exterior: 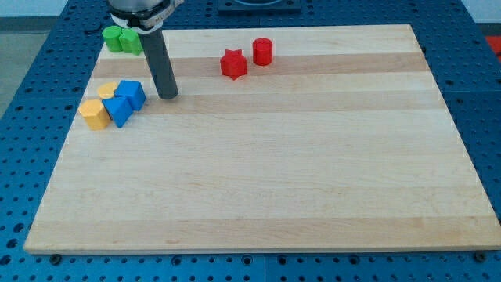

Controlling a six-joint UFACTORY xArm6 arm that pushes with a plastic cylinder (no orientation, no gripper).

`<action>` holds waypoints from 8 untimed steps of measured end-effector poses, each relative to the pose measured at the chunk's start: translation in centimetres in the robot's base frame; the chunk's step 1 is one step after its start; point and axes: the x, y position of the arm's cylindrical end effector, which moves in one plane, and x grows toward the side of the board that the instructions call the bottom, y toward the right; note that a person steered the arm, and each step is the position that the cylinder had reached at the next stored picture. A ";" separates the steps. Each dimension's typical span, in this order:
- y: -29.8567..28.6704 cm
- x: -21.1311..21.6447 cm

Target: Point at yellow hexagon

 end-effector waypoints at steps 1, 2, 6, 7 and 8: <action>1.5 2.1; 3.0 5.0; -14.8 12.2; -15.0 11.9; -15.0 10.3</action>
